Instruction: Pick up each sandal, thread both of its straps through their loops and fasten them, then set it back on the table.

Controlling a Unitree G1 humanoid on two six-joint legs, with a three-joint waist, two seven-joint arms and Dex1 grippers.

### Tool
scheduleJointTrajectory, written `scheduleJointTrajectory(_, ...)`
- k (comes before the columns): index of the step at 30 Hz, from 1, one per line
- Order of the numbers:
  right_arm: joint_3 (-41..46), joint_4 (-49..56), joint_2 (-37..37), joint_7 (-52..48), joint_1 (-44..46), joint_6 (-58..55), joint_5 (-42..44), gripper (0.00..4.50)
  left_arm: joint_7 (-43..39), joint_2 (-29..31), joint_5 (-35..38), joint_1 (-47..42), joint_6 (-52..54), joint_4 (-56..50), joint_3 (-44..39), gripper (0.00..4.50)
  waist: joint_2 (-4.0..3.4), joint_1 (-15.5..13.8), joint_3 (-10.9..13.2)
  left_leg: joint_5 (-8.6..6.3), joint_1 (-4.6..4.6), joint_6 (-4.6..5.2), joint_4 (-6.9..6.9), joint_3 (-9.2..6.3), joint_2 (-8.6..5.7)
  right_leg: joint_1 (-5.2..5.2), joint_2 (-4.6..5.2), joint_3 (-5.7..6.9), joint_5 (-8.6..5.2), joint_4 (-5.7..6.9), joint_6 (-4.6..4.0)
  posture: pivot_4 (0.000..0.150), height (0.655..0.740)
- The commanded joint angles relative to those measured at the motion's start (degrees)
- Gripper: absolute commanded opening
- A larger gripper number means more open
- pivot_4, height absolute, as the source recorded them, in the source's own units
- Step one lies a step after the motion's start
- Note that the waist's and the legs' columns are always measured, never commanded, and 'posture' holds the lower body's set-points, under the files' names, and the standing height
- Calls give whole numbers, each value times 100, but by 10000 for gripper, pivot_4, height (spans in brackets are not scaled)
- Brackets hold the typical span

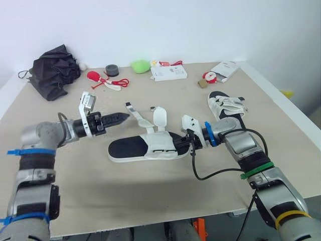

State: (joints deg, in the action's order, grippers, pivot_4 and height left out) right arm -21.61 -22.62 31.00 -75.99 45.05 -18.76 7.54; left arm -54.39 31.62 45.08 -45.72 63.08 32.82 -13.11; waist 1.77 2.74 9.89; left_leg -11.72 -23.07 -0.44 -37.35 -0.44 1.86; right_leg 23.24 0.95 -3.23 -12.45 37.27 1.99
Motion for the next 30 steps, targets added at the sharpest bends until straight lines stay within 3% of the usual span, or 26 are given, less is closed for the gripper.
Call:
scheduleJointTrajectory(1, -300, -118, -1, 50, -301, -93, -374, 0, 1422, -568, -303, -481, -310, 1227, -434, 31651, 9, 4, -5, 0, 0, 0, 3, 1, -2, 0, 1, -1, 0, 0, 2, 1500, 7400)
scheduleJointTrajectory(4, -256, -61, 4, 78, -300, -132, -371, 0, 2254, -860, -336, -743, -605, 2047, -853, 31651, 19, 8, -7, -3, -2, -5, 10, 2, -3, 3, 1, -4, -2, -2, 4, 1500, 7400)
scheduleJointTrajectory(12, -186, -15, -35, 150, -299, -186, -377, 0, 2820, -1295, -514, -1260, -1051, 2879, -1181, 31651, 20, 5, -19, 0, 10, -13, 18, 0, -11, -3, 5, -5, 1, -1, 8, 1500, 7400)
scheduleJointTrajectory(19, -139, -9, -97, 160, -298, -194, -401, 0, 3455, -1623, -811, -1787, -2590, 3710, -1503, 31651, 22, 14, -22, 6, 12, -23, 18, -1, -17, -2, 6, -9, 8, -2, 13, 1500, 7400)
scheduleJointTrajectory(21, -128, -9, -106, 166, -297, -195, -408, 0, 3637, -1691, -877, -1869, -2949, 3849, -1577, 26417, 23, 17, -22, 6, 12, -23, 23, -1, -17, 0, 5, -10, 7, -2, 12, 1500, 7400)
scheduleJointTrajectory(27, -107, 10, -95, 185, -325, -217, -422, 0, 3610, -1765, -978, -1971, -3119, 3948, -1663, 2686, 25, 21, -22, 32, 21, -68, 73, 1, -18, 10, 3, -16, 6, -11, 10, 1500, 7400)
scheduleJointTrajectory(28, -103, 12, -88, 186, -331, -215, -424, 0, 3617, -1770, -989, -1974, -3128, 3951, -1681, 261, 25, 21, -22, 37, 26, -76, 79, 1, -19, 8, 4, -16, 6, -12, 10, 1500, 7400)
scheduleJointTrajectory(30, -100, 26, -77, 185, -343, -225, -420, 0, 3593, -1779, -976, -1983, -3137, 3929, -1733, 261, 26, 22, -21, 39, 31, -81, 83, 2, -19, 8, 4, -17, 6, -12, 10, 1500, 7400)
